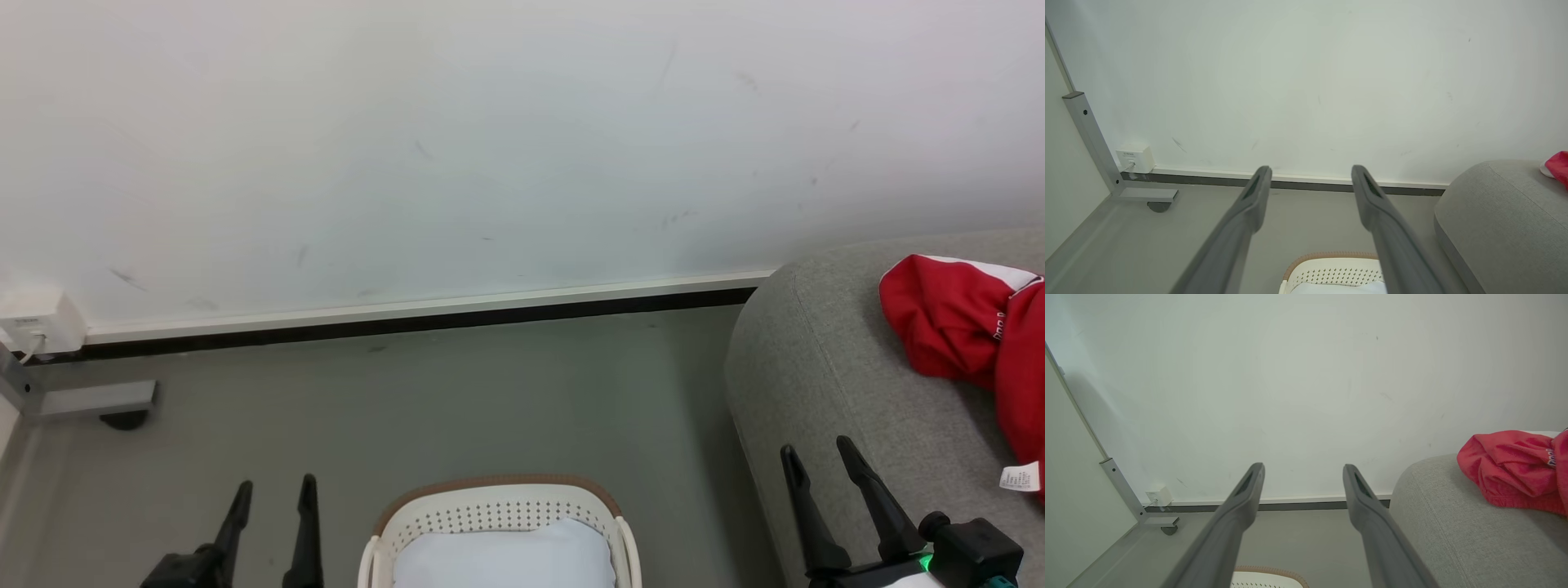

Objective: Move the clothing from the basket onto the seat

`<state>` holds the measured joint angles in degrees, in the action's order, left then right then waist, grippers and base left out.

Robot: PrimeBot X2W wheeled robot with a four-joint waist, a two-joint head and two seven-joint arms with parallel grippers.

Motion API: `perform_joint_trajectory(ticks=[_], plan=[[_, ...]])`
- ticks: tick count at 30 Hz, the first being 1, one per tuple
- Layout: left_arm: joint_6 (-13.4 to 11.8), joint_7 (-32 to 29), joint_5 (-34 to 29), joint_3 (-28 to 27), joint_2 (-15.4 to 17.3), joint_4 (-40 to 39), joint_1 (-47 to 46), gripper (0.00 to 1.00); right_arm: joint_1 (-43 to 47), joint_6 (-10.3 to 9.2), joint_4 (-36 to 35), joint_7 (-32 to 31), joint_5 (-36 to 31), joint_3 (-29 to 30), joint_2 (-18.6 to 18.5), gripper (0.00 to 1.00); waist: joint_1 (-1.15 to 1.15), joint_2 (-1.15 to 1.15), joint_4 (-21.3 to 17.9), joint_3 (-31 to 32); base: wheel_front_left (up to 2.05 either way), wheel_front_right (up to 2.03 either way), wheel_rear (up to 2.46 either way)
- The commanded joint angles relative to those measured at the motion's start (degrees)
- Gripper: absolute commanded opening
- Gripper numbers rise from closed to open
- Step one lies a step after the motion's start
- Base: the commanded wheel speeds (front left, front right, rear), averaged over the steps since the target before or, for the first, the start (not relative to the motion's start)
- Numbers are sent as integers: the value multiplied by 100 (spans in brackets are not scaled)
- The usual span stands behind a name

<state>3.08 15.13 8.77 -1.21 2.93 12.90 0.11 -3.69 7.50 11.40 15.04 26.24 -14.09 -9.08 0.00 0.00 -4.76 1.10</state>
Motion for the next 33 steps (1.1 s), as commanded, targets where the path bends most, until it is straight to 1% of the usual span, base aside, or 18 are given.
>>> perform_joint_trajectory(ticks=[1, 6, 7, 11, 20, 21, 33], plan=[[31, 2, -21, -40, 11, 19, -36, 100, -73, 1, 41, 16, -34, -5, -13, 100, 0, 0, 3, 0, 0, 0, 0], [44, 2, 42, -45, 5, 34, -52, 100, -87, 0, 76, 16, 5, -39, -37, 100, 0, 0, 11, 5, 0, 0, 0], [44, -2, 5, -37, -9, 36, -18, 0, -35, -1, 66, -1, 6, -39, 0, 0, 0, 0, 11, 4, 0, 0, 0], [48, -49, 96, -47, -44, 233, 39, 0, 100, -1, 205, -41, 90, -49, 37, 0, 0, 0, 15, 3, 0, 0, 0], [97, -333, 1122, -126, -38, 232, -66, 0, 53, -1, 206, -272, 936, 176, 78, 0, 0, 0, 49, -6, 0, 0, 0], [97, -333, 1122, -126, -38, 232, -66, 0, 53, -1, 206, -272, 936, 176, 78, 0, 0, 0, 49, -6, 0, 0, 0], [158, -613, 2329, -170, -29, 180, -147, 0, -9, -1, 210, -551, 1916, 450, 135, 0, 0, 0, 93, -19, 0, 0, 0]])
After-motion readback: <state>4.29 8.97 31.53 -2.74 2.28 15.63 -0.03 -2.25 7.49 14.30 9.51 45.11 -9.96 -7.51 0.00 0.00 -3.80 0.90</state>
